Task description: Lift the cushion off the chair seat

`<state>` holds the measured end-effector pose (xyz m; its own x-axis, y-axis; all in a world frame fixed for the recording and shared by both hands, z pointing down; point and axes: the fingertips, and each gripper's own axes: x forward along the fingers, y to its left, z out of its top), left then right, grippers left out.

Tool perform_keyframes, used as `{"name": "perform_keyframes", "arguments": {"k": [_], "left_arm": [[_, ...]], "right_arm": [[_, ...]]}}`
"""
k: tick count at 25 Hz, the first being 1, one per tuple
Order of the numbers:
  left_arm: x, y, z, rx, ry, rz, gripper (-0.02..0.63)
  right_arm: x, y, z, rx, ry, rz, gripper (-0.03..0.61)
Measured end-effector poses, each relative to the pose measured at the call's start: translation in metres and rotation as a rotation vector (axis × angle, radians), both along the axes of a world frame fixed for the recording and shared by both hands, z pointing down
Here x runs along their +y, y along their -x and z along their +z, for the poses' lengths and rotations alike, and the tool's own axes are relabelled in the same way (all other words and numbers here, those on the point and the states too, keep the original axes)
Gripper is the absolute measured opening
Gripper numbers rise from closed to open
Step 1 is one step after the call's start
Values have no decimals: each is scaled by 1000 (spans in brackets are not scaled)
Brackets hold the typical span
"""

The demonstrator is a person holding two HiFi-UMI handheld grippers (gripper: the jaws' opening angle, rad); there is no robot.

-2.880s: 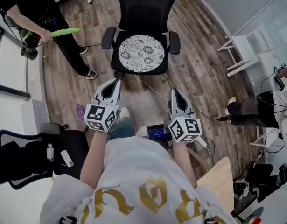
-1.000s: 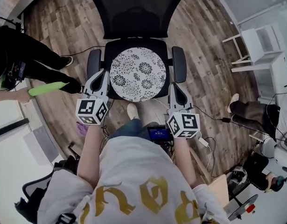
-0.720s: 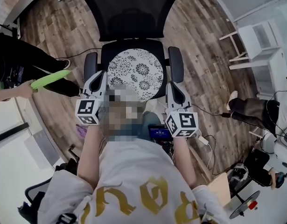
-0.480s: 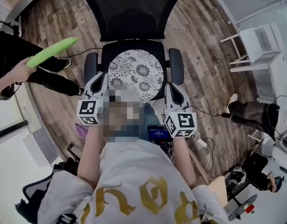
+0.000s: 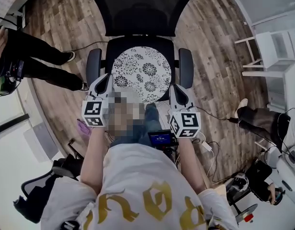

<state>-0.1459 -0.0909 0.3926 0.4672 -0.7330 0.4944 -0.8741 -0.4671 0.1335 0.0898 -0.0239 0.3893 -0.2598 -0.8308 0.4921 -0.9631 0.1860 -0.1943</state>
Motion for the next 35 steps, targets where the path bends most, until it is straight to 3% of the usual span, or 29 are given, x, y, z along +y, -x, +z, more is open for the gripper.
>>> {"name": "perform_keyframes", "arguments": {"k": [20, 28, 35], "left_arm": [[-35, 23, 129, -97, 184, -103, 11], [-26, 26, 180, -126, 261, -131, 11], [-26, 35, 222, -137, 337, -173, 11]], "right_arm": [[-53, -1, 119, 10, 167, -94, 12], [-67, 8, 172, 20, 223, -123, 12], [-76, 7, 197, 27, 225, -112, 12]]}}
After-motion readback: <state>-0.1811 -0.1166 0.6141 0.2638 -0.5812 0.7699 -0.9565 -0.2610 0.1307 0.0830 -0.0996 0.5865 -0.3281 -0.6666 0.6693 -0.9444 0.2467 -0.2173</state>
